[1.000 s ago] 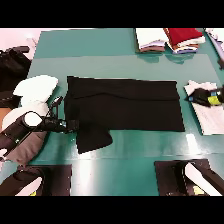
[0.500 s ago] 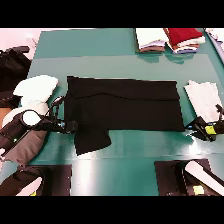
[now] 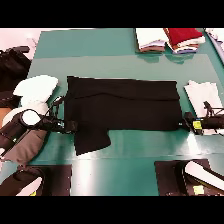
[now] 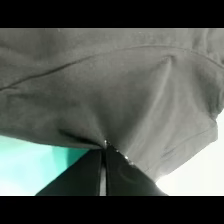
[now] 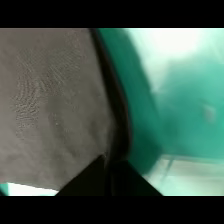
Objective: Fold the shirts.
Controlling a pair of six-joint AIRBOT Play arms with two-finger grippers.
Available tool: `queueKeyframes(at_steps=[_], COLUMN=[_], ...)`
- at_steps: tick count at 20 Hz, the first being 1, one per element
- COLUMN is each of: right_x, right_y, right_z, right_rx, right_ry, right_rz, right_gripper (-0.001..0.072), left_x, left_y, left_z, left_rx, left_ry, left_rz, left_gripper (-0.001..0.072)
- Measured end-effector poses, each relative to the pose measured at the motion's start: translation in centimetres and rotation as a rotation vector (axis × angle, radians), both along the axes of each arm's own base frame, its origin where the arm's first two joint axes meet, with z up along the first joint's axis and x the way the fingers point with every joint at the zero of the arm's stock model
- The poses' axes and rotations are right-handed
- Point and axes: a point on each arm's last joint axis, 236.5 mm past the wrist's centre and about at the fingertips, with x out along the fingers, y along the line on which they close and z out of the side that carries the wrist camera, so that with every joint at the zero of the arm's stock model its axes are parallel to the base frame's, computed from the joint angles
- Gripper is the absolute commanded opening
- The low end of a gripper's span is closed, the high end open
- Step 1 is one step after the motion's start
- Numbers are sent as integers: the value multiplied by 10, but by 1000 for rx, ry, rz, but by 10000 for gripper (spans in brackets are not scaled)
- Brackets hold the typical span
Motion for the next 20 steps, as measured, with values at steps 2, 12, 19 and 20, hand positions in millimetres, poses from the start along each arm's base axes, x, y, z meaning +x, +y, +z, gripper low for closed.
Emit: queueKeyframes(at_steps=[2, 12, 19, 20], right_x=[11, -24, -4, 7], right_y=[3, -8, -14, -16], right_z=[8, 104, 112, 112], right_rx=[-66, -399, -403, -401], right_ry=[-43, -119, -115, -117], right_rz=[70, 346, 326, 333], right_gripper=[17, 16, 16, 16], left_x=[-2, -68, 12, 27], left_y=[4, 31, 42, 41], left_z=[9, 61, 89, 87], left_rx=[19, 100, 184, 194], left_ry=[-13, 24, -183, -199], left_rz=[-12, -101, -40, -39], left_gripper=[23, 24, 25, 25])
